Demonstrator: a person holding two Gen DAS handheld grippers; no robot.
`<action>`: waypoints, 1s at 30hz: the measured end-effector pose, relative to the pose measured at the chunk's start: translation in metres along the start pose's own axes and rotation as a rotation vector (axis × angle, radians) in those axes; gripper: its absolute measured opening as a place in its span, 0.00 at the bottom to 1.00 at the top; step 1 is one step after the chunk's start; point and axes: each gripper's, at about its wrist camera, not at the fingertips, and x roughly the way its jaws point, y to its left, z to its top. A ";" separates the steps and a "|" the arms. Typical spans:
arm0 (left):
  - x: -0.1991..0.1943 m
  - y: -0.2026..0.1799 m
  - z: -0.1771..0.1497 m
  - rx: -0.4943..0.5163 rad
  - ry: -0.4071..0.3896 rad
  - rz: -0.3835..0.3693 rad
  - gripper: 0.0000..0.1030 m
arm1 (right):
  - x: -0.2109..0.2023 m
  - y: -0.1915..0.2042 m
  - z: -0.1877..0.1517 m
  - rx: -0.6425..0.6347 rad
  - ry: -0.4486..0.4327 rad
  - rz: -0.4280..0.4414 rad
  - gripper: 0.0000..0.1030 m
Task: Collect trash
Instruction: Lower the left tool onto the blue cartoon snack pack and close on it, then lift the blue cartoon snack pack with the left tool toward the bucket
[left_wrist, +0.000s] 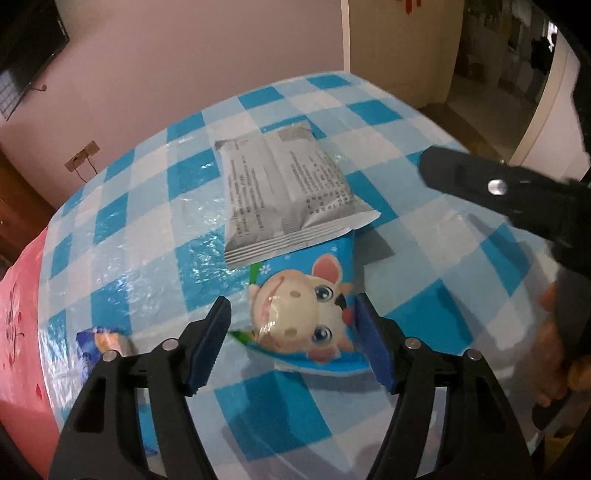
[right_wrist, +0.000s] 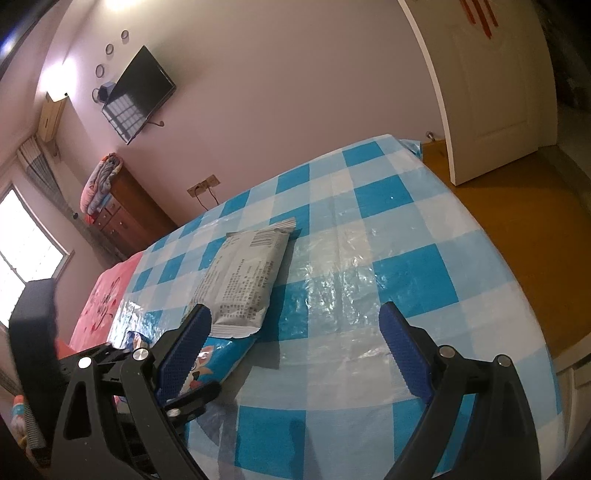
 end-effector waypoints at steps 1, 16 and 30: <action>0.004 0.000 0.002 -0.001 0.007 0.001 0.67 | 0.000 0.000 0.000 -0.001 0.001 0.001 0.88; 0.009 -0.004 0.002 -0.097 -0.030 -0.015 0.46 | 0.001 0.003 -0.005 -0.015 0.010 0.007 0.88; -0.018 0.018 -0.032 -0.256 -0.070 -0.097 0.39 | 0.006 0.017 -0.013 -0.056 0.038 0.018 0.88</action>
